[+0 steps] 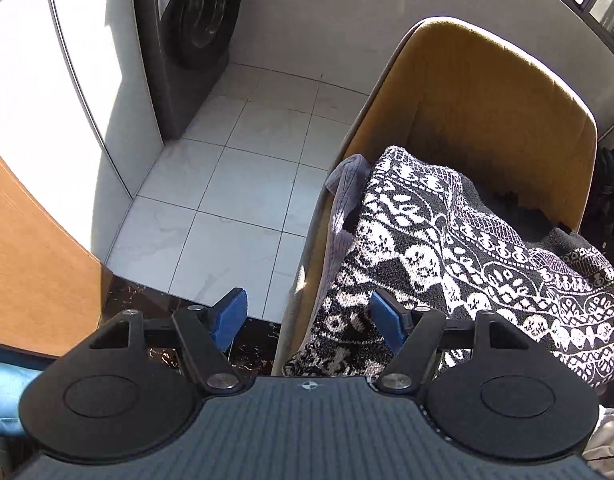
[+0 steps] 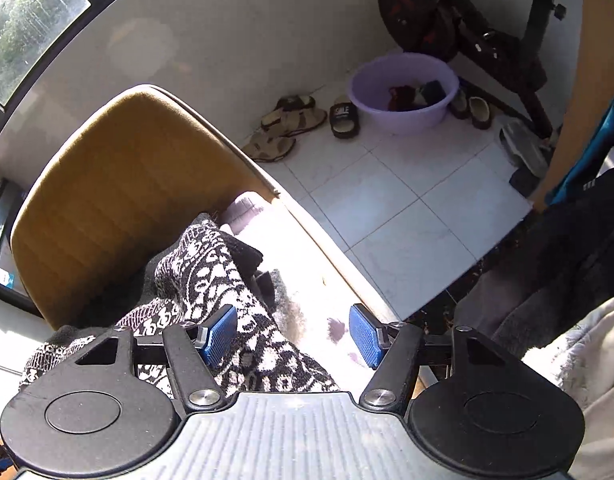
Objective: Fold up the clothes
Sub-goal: 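Lower the sweater onto the clothes stack on the chair with both grippers, then open both grippers and smooth the sweater flat on the stack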
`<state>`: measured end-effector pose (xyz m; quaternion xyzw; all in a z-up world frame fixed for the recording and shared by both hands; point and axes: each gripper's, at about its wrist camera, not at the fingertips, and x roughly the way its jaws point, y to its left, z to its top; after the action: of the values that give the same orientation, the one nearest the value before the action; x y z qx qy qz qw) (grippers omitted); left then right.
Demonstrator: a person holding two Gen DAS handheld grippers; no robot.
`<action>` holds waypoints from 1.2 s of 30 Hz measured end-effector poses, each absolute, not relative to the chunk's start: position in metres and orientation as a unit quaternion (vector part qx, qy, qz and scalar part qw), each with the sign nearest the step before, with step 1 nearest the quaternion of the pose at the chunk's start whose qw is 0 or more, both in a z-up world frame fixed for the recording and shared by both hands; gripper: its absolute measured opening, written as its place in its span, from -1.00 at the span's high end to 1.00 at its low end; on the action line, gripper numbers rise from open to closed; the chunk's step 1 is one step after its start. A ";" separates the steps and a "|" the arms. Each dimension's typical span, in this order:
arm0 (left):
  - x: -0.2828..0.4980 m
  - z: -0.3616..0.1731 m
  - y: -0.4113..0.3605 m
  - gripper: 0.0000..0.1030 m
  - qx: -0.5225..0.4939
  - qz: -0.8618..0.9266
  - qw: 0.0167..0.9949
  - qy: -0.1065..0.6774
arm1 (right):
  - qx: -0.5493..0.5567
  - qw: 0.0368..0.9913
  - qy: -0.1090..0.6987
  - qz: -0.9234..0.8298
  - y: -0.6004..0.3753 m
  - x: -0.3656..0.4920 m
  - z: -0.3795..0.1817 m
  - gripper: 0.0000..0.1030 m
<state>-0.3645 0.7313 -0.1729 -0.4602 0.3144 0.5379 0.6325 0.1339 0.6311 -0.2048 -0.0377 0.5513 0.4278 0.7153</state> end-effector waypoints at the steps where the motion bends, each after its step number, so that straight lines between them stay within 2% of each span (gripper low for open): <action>1: -0.369 -0.176 0.725 -0.36 -0.488 0.532 0.623 0.301 | -0.039 0.707 0.560 0.430 0.627 0.129 -0.211 -0.14; 5: -0.361 -0.187 0.711 -0.34 -0.511 0.533 0.607 0.292 | -0.025 0.682 0.602 0.415 0.624 0.111 -0.236 -0.17; 6: -0.358 -0.186 0.712 -0.27 -0.501 0.538 0.608 0.298 | -0.021 0.683 0.606 0.407 0.622 0.109 -0.238 0.16; 7: -0.356 -0.185 0.714 -0.07 -0.491 0.542 0.610 0.304 | -0.019 0.686 0.603 0.405 0.620 0.108 -0.238 0.46; 8: -0.354 -0.184 0.716 0.09 -0.480 0.547 0.612 0.310 | -0.016 0.683 0.603 0.412 0.621 0.108 -0.236 0.67; 12: -0.349 -0.181 0.722 0.13 -0.455 0.553 0.617 0.326 | -0.018 0.705 0.572 0.418 0.616 0.101 -0.207 0.72; 15: -0.350 -0.192 0.723 0.14 -0.455 0.546 0.612 0.348 | -0.035 0.705 0.583 0.402 0.614 0.100 -0.212 0.72; 18: -0.353 -0.197 0.721 0.14 -0.453 0.540 0.605 0.369 | -0.064 0.696 0.606 0.380 0.618 0.097 -0.237 0.66; 20: -0.357 -0.186 0.718 0.03 -0.450 0.538 0.617 0.356 | -0.063 0.690 0.621 0.366 0.623 0.098 -0.239 0.56; 24: -0.357 -0.154 0.721 -0.02 -0.410 0.539 0.655 0.337 | -0.083 0.706 0.606 0.357 0.628 0.099 -0.218 0.10; 25: -0.351 -0.143 0.725 -0.03 -0.396 0.535 0.669 0.332 | -0.093 0.718 0.589 0.360 0.622 0.099 -0.208 0.11; 29: -0.314 -0.114 0.738 -0.34 -0.344 0.499 0.728 0.321 | -0.109 0.721 0.537 0.426 0.651 0.087 -0.177 0.10; 31: -0.288 -0.115 0.746 -0.34 -0.314 0.484 0.748 0.327 | -0.110 0.703 0.524 0.468 0.673 0.078 -0.165 0.06; 33: -0.265 -0.125 0.756 -0.34 -0.291 0.473 0.759 0.341 | -0.120 0.690 0.504 0.505 0.700 0.065 -0.160 -0.14; 36: -0.241 -0.146 0.772 -0.34 -0.276 0.450 0.768 0.362 | -0.147 0.682 0.459 0.550 0.739 0.046 -0.163 -0.22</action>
<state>-0.2408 0.7723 -0.1461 -0.2763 0.3621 0.4504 0.7679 0.0465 0.7390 -0.1632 -0.1467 0.4591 0.5499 0.6821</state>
